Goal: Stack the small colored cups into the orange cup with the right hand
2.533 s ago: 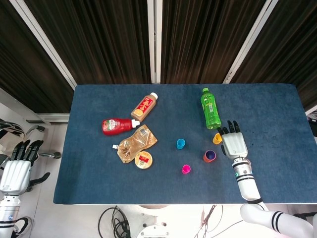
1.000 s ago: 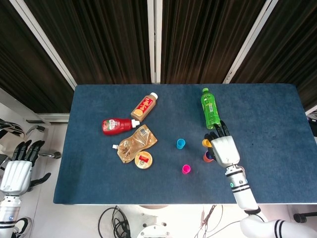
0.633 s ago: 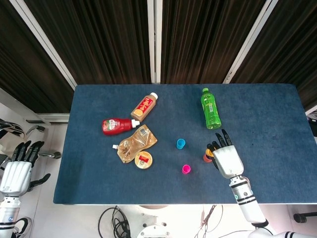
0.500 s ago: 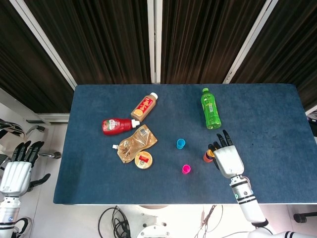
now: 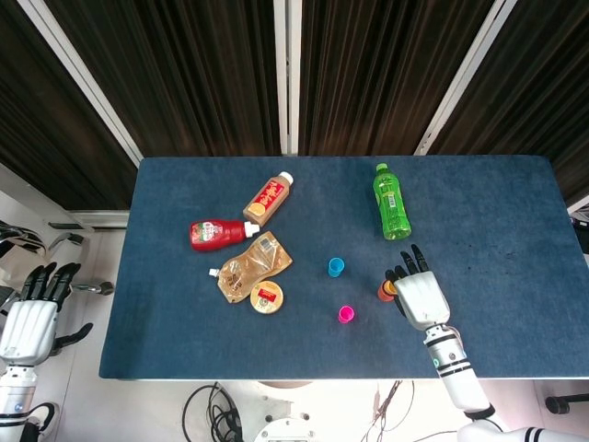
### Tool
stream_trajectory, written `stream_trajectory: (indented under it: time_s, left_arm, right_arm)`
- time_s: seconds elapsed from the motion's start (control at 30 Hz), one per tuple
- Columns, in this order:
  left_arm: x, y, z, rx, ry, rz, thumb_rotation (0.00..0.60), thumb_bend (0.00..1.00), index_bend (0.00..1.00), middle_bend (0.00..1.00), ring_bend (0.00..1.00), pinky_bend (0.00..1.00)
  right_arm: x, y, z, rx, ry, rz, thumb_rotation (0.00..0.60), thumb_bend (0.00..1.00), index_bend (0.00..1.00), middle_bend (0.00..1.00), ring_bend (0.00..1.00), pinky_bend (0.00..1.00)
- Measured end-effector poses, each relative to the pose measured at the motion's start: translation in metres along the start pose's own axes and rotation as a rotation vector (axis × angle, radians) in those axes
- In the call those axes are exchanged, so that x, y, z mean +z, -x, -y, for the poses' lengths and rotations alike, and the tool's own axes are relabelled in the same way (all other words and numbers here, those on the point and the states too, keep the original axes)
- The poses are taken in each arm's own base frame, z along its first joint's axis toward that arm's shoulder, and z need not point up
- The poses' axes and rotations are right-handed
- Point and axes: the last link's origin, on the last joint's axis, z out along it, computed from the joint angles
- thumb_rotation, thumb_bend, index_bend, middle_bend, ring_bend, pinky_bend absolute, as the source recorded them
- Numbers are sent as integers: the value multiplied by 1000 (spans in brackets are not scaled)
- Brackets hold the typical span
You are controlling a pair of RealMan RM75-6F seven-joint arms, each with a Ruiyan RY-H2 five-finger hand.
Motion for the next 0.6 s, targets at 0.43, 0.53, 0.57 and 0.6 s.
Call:
stream_trajectory:
  time_s: [0.43, 0.53, 0.57, 0.6]
  left_arm:
    - [-1, 0, 2, -12, -2, -2, 600, 134, 80, 100, 0, 57]
    - [-1, 0, 1, -12, -1, -3, 600, 135, 81, 100, 0, 57]
    - [-1, 0, 1, -12, 1, -6, 600, 135, 80, 100, 0, 57]
    - [-1, -1, 0, -12, 4, -9, 600, 135, 80, 100, 0, 57]
  right_arm:
    - [9, -13, 9, 49, -30, -4, 600, 272, 75, 146, 0, 0]
    - [20, -14, 17, 56, -40, -6, 600, 272, 75, 155, 0, 0]
    - [23, -14, 20, 57, -41, -2, 600, 272, 75, 159, 0, 0]
    - [27, -14, 22, 57, -42, 4, 600, 272, 75, 161, 0, 0]
